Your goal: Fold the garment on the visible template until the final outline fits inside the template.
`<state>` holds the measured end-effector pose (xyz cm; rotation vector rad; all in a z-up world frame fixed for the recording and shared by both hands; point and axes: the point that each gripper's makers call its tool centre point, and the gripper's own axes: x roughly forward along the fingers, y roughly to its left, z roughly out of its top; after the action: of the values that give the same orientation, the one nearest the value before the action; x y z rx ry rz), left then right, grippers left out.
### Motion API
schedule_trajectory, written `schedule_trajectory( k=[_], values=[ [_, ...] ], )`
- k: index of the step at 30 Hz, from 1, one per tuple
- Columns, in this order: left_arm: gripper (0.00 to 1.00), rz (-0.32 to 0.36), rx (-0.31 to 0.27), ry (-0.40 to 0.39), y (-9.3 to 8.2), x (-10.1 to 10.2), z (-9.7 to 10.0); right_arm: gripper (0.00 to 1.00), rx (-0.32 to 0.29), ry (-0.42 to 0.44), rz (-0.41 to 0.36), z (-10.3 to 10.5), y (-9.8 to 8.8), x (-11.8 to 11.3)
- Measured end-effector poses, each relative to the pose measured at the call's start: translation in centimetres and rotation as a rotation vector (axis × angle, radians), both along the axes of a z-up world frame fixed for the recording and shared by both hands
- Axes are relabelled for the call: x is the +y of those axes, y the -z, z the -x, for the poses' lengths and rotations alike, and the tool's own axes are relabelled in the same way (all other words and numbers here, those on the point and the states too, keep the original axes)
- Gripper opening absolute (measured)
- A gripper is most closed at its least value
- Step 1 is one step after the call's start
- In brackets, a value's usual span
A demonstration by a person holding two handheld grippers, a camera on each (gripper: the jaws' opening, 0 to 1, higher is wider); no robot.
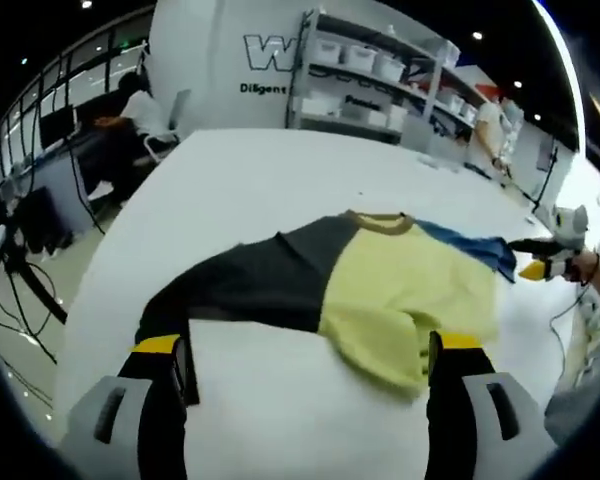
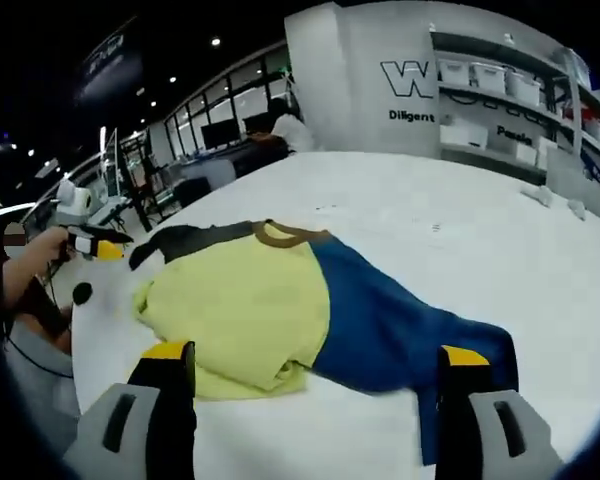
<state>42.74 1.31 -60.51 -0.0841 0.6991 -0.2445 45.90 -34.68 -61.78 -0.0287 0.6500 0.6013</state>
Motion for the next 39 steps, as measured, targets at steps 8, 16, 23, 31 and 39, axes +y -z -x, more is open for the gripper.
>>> schedule_trajectory(
  k=[8, 16, 23, 31, 39],
  values=[
    [0.9, 0.082, 0.038, 0.021, 0.6, -2.7, 2.2, 0.95, 0.008, -0.035, -0.024, 2.2, 1.0, 1.8],
    [0.75, 0.151, 0.1, 0.006, 2.6, -4.8, 4.3, 0.8, 0.016, -0.049, -0.034, 3.1, 2.4, 2.6],
    [0.6, 0.184, 0.133, 0.013, 3.8, -6.1, 5.3, 0.62, -0.015, -0.058, 0.021, 3.2, 3.7, 2.9],
    [0.4, 0.196, 0.174, 0.013, 5.5, -7.5, 5.5, 0.47, -0.067, -0.072, 0.136, 2.3, 5.1, 2.3],
    [0.4, 0.236, 0.167, -0.008, 5.5, -9.1, 4.5, 0.35, -0.089, -0.056, 0.119, 1.4, 5.3, 2.7]
  ],
)
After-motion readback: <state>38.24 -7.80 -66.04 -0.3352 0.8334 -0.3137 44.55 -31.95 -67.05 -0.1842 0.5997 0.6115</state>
